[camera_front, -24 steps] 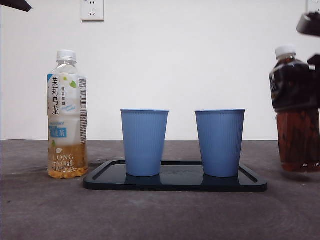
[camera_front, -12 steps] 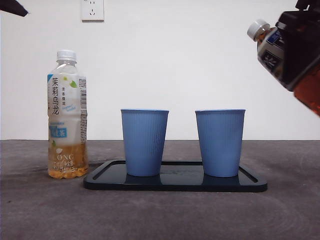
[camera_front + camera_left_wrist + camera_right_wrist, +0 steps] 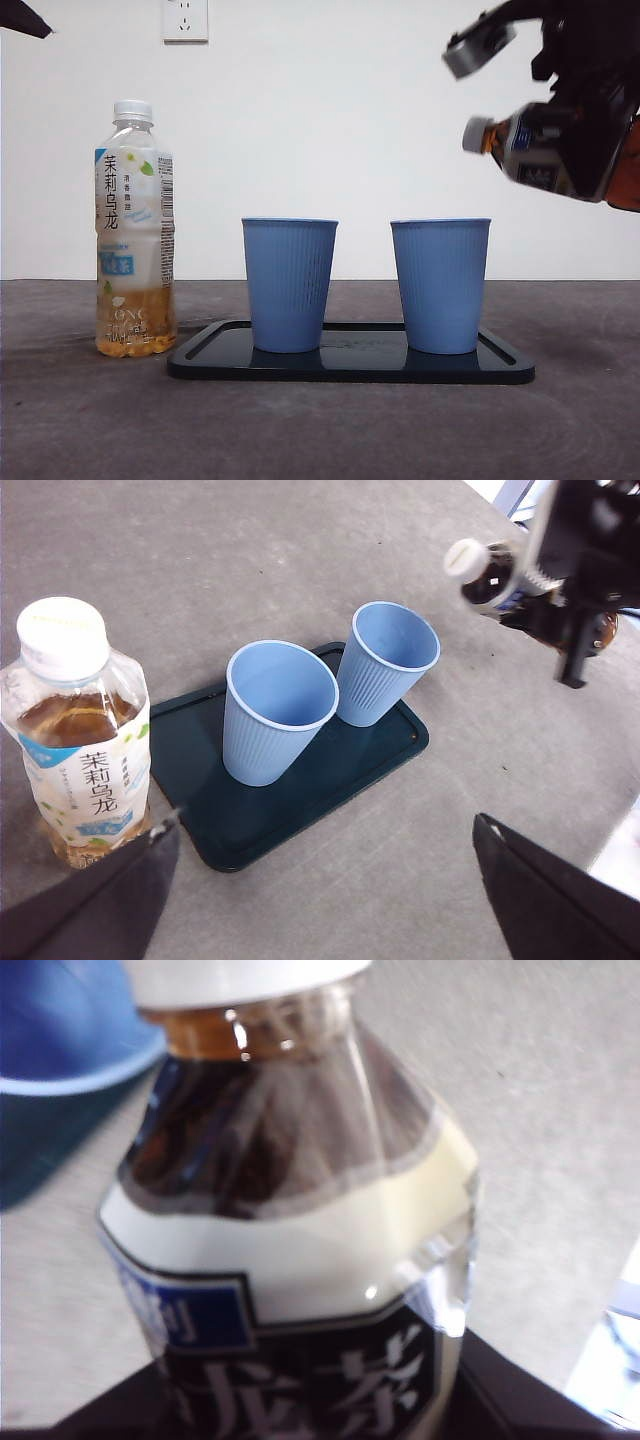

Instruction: Pour the drink into the cup

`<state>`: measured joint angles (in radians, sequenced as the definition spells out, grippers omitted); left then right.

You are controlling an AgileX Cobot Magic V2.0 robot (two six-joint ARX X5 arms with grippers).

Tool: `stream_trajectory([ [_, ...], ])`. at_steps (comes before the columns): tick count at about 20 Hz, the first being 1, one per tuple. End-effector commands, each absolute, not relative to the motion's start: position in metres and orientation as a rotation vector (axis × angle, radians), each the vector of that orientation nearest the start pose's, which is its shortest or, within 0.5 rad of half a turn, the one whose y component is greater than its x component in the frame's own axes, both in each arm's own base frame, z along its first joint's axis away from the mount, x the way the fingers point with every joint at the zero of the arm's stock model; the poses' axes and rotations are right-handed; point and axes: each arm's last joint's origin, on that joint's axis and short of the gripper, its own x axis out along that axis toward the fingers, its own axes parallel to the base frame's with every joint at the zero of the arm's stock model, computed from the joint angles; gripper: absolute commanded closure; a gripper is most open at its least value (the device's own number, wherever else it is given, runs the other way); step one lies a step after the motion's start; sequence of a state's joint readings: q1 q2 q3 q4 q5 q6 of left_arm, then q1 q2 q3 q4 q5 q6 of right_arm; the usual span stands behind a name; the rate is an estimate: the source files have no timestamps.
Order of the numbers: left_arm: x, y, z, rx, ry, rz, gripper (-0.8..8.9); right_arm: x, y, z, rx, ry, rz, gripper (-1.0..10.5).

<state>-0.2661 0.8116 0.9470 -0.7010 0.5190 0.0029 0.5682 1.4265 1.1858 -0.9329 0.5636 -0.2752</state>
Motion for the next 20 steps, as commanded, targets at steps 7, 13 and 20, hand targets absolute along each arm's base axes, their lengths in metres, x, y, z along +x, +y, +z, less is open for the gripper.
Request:
stream_trajectory([
  [7, 0.143, -0.056, 0.341, -0.054, 0.557, -0.779, 3.49, 0.242, 0.159, 0.273, -1.213, 0.953, 0.110, 8.2],
  [13, 0.141, -0.060, 0.341, -0.046, 0.558, -0.807, 3.49, 0.238, 0.166, 0.273, -1.370, 0.930, 0.083, 8.2],
  [20, 0.141, -0.061, 0.341, -0.044, 0.559, -0.815, 3.49, 0.234, 0.171, 0.274, -1.485, 0.902, 0.067, 8.2],
])
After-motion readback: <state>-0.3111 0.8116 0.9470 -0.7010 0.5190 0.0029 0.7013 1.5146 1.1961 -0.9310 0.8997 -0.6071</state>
